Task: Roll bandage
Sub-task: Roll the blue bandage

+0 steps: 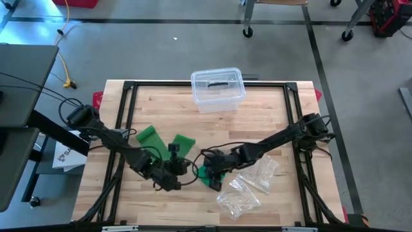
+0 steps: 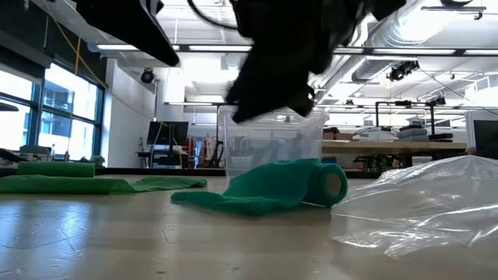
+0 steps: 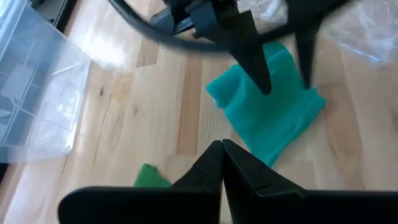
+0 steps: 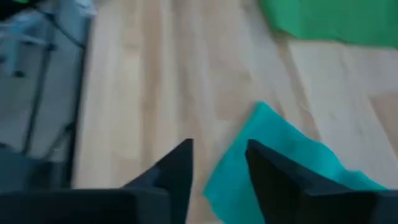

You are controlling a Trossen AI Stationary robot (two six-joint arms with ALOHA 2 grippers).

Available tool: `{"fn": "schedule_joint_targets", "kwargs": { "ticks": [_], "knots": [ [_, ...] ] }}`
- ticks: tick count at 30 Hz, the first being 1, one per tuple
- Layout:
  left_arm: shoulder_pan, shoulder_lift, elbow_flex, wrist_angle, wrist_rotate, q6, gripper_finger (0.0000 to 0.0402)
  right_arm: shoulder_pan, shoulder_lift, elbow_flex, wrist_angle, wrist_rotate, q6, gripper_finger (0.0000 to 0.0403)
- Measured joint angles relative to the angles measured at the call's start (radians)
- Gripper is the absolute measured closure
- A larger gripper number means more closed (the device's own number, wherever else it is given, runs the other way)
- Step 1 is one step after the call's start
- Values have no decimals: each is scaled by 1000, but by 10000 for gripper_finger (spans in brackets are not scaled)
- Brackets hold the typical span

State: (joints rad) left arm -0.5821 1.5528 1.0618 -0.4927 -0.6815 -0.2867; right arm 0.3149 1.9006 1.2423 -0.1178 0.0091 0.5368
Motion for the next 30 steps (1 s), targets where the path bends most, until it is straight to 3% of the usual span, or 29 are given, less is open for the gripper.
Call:
{"fn": "schedule_joint_targets", "kwargs": {
  "ticks": [3, 6, 12, 18, 24, 30],
  "knots": [
    [-4, 2, 0, 3, -2, -11, 397, 8, -34, 0, -4, -53, -14, 232],
    [-4, 5, 0, 2, 0, -34, 397, 54, -73, 0, -78, -5, -19, 228],
    [28, 5, 0, 25, 31, -70, 397, 218, -92, -13, -285, 358, 40, 236],
    [121, 56, 0, 173, 145, -19, 397, 326, -88, -124, -268, 618, 209, 240],
    [193, 206, 0, 358, 390, 37, 397, 339, -75, -218, -179, 620, 186, 240],
    [204, 342, -2, 420, 488, 18, 397, 317, -23, -237, -89, 635, 119, 240]
  ]
}}
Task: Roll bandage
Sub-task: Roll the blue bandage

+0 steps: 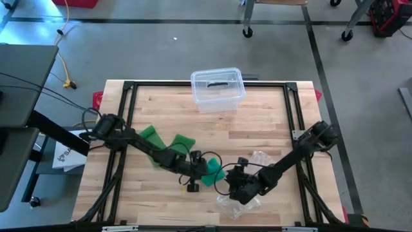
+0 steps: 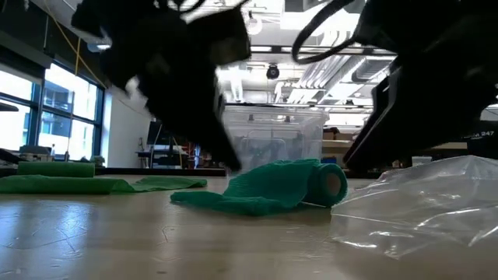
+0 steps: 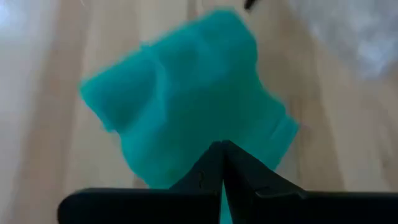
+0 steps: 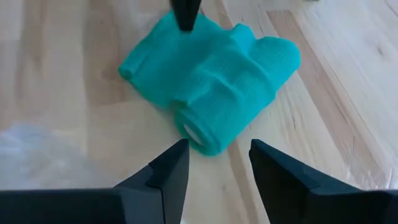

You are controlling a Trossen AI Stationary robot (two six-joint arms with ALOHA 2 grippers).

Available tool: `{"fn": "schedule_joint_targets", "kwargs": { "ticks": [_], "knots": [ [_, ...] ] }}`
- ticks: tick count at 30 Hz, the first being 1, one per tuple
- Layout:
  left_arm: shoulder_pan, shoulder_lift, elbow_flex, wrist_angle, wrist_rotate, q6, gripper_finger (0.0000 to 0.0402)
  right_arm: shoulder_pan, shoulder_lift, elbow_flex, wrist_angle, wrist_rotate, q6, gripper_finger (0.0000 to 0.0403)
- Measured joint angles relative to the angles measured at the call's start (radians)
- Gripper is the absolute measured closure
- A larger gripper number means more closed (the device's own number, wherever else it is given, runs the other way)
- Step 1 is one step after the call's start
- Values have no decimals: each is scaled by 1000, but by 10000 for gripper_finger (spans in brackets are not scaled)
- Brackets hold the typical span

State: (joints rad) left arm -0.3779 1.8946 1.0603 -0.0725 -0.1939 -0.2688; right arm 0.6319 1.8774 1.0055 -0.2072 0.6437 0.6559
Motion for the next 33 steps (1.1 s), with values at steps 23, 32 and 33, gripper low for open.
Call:
{"fn": "schedule_joint_targets", "kwargs": {
  "ticks": [23, 32, 33],
  "knots": [
    [0, 77, 4, 41, 155, 139, 397, -104, 62, 27, -27, 69, -25, 394],
    [-37, 76, 5, -55, 219, 142, 397, -110, 62, 27, -207, 113, 196, 402],
    [-40, 76, 4, -50, 219, 142, 397, -110, 62, 27, -217, 115, 212, 403]
  ]
}}
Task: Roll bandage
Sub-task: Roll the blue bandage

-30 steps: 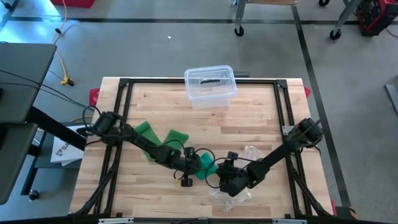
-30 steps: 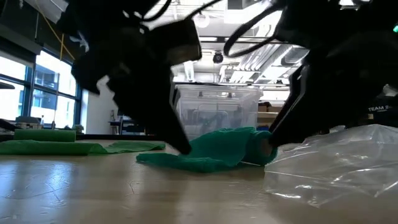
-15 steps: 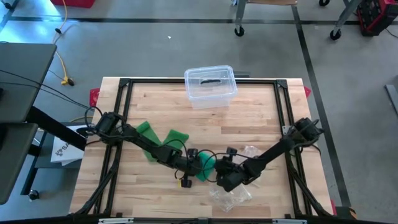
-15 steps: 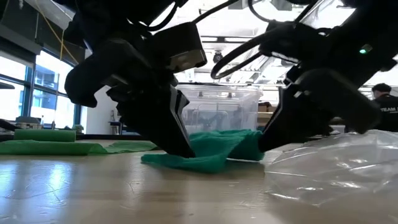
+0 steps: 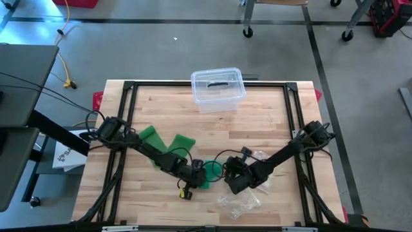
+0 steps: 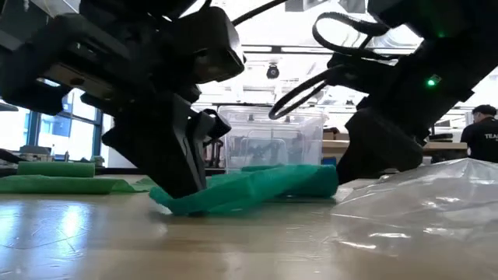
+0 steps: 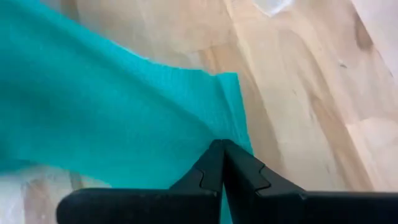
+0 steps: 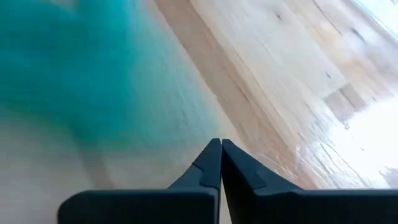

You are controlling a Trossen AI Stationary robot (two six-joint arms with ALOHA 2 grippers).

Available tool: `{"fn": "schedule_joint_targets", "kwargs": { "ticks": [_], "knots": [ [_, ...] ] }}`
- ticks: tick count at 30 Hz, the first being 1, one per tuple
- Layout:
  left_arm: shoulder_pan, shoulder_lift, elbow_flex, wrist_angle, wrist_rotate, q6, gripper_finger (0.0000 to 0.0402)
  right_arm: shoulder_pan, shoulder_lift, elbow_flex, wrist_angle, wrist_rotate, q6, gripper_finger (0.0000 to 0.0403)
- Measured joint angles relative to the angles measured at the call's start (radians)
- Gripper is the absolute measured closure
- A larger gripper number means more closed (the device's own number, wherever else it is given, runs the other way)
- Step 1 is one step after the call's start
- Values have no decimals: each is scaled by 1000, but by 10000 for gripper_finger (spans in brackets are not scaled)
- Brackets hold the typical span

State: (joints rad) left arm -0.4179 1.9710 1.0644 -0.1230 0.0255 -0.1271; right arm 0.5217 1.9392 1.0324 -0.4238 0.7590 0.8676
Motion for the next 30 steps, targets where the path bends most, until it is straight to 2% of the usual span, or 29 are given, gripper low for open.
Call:
{"fn": "schedule_joint_targets", "kwargs": {
  "ticks": [9, 17, 20, 23, 27, 30],
  "knots": [
    [-24, -37, -8, 174, 4, 51, 397, 5, 0, -1, 47, 11, 11, 403],
    [-23, -46, -5, 122, -6, 31, 397, 26, -110, -1, -13, -1, -14, 403],
    [-23, -46, -5, 62, -12, 25, 397, 36, -166, 0, 13, -80, -69, 403],
    [-23, -46, -4, 19, -58, 25, 397, 34, -182, 1, 53, -248, -125, 392],
    [-21, -48, -2, -27, -158, 53, 397, 4, -156, 1, 135, -488, -193, 343],
    [-8, -49, -2, -46, -244, 107, 397, -17, -120, 0, 200, -582, -264, 293]
  ]
}}
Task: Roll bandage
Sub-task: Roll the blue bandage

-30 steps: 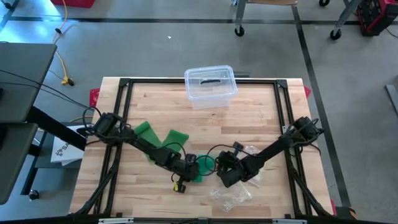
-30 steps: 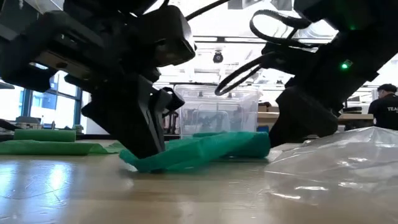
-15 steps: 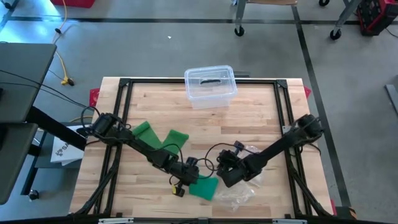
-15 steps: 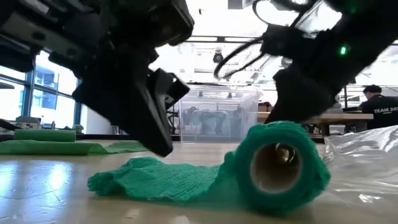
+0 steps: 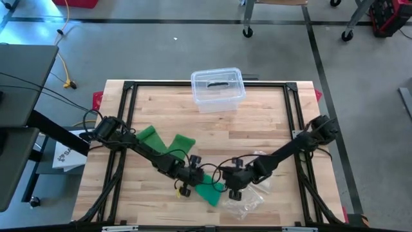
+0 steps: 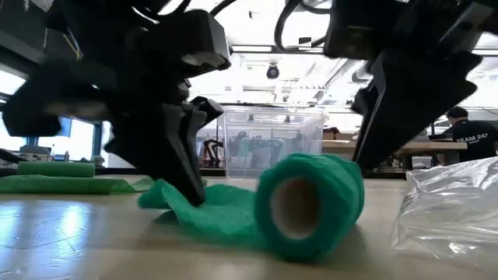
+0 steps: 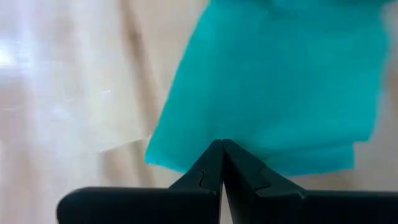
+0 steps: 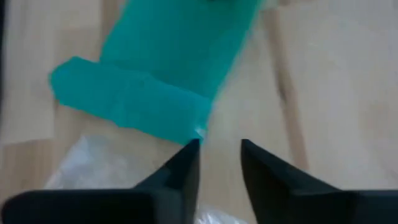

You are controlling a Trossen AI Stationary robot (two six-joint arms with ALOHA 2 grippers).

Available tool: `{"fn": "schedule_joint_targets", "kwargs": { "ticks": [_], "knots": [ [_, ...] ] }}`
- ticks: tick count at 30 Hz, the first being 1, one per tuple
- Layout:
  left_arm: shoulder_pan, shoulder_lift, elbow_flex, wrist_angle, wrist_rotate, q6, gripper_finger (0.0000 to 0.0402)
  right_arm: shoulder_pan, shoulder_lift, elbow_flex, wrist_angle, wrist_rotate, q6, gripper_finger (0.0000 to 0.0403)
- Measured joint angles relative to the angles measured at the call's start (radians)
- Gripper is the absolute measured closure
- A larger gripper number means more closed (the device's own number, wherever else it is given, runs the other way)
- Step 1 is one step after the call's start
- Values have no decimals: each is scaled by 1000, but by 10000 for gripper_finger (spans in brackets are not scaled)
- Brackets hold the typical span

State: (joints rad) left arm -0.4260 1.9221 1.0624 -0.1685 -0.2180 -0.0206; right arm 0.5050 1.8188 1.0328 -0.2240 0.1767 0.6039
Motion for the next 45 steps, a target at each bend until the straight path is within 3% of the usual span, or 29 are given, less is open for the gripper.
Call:
{"fn": "schedule_joint_targets", "kwargs": {
  "ticks": [6, 12, 18, 23, 28, 31, 34, 38, 41, 45],
  "knots": [
    [42, -6, -2, -76, -214, 117, 397, -29, 50, 0, 114, -60, -49, 216],
    [85, -50, -2, -155, -349, 165, 397, -34, 79, 0, 181, -70, -90, 202],
    [77, -154, -2, -240, -355, 149, 397, -31, 81, -5, 190, 75, -132, 202],
    [83, -250, -2, -329, -296, 83, 388, -46, 83, -133, 383, 66, -117, 202],
    [154, -248, -2, -411, -240, 10, 332, -56, 83, -245, 607, 74, -90, 202],
    [165, -250, -1, -436, -108, -77, 296, -55, 83, -260, 629, 118, -136, 202],
    [103, -250, -1, -475, 26, -193, 278, -61, 83, -262, 633, 157, -181, 202],
    [-47, -242, -1, -453, 32, -390, 276, -76, 83, -262, 669, 166, -237, 202],
    [-150, -203, -1, -343, -37, -511, 281, -91, 83, -262, 689, 161, -257, 202],
    [-214, -102, -1, -178, -245, -589, 290, -106, 103, -262, 766, 94, -257, 202]
  ]
}}
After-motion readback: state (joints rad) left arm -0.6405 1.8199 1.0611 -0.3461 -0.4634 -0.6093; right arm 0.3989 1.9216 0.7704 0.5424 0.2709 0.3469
